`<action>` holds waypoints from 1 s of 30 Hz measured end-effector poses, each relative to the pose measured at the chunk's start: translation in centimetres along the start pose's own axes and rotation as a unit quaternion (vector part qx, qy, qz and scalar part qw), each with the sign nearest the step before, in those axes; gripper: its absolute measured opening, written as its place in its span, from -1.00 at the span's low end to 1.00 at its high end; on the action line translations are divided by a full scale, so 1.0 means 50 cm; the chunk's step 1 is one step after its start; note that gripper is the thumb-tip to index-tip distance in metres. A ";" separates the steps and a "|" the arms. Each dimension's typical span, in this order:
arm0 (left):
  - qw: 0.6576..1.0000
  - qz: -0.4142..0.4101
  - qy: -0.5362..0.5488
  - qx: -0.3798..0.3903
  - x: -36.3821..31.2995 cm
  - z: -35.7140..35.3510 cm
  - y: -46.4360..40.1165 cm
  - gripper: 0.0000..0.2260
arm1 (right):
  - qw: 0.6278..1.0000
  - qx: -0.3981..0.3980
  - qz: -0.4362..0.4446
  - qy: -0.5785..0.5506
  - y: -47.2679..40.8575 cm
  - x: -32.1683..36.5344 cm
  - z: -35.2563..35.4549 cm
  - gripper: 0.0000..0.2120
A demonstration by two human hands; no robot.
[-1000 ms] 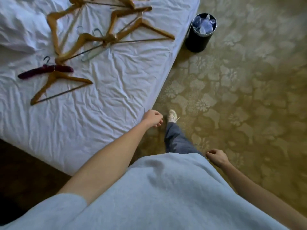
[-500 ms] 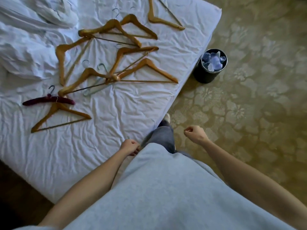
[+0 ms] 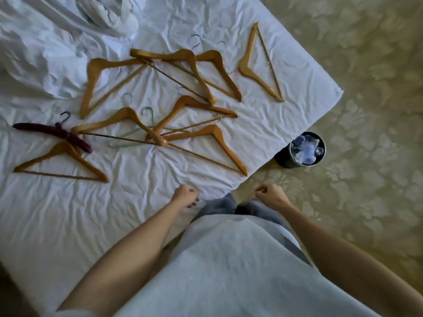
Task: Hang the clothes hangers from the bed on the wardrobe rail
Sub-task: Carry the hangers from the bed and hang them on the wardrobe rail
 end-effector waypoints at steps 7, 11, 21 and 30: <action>0.996 -0.015 0.059 -0.069 -0.215 0.051 -0.168 -0.82 | 0.995 0.049 0.052 0.062 -0.141 0.152 0.053 -0.82; 0.989 -0.006 0.047 -0.139 -0.282 0.101 -0.300 -0.82 | 0.992 0.064 0.071 0.085 -0.252 0.240 0.041 -0.75; 0.937 0.058 -0.132 -0.317 -0.298 0.298 -0.619 -0.47 | 0.980 0.015 0.119 0.155 -0.487 0.325 -0.073 -0.61; 0.931 0.035 -0.224 -0.287 -0.202 0.328 -0.665 -0.67 | 0.980 0.039 0.171 0.099 -0.517 0.294 -0.060 -0.78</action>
Point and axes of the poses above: each hand's wrist, its own y-axis away from the middle knuckle, its own z-axis out of the back of the hand, x = y × z, the point moved 5 cm from there along -y, towards the middle knuckle, and after that the axes turned 9 degrees about -z, right-handed, at the moved point
